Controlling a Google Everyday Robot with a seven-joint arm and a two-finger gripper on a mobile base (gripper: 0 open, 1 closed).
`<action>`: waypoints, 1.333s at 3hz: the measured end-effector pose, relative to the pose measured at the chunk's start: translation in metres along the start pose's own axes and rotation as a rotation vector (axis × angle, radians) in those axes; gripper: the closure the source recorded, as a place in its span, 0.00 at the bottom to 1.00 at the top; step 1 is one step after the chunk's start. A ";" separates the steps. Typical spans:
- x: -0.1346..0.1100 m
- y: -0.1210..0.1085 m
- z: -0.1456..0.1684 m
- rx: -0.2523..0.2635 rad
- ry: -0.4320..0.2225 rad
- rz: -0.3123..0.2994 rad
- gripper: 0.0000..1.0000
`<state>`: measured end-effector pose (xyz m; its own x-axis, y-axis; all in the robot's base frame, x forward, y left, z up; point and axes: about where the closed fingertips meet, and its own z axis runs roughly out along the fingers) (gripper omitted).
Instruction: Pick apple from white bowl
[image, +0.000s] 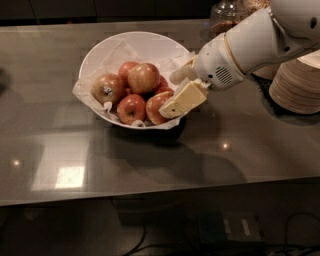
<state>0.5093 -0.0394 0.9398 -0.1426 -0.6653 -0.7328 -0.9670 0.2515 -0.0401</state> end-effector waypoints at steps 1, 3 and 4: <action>0.000 -0.002 0.000 0.009 0.000 0.008 0.20; 0.000 -0.004 0.005 0.009 -0.001 0.017 0.00; -0.002 -0.004 0.016 -0.005 0.006 0.025 0.18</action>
Offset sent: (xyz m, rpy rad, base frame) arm 0.0091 -0.0024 -0.0056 0.0089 0.0075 -0.0394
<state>0.5166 -0.0272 0.9306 -0.1677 -0.6635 -0.7292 -0.9642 0.2645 -0.0190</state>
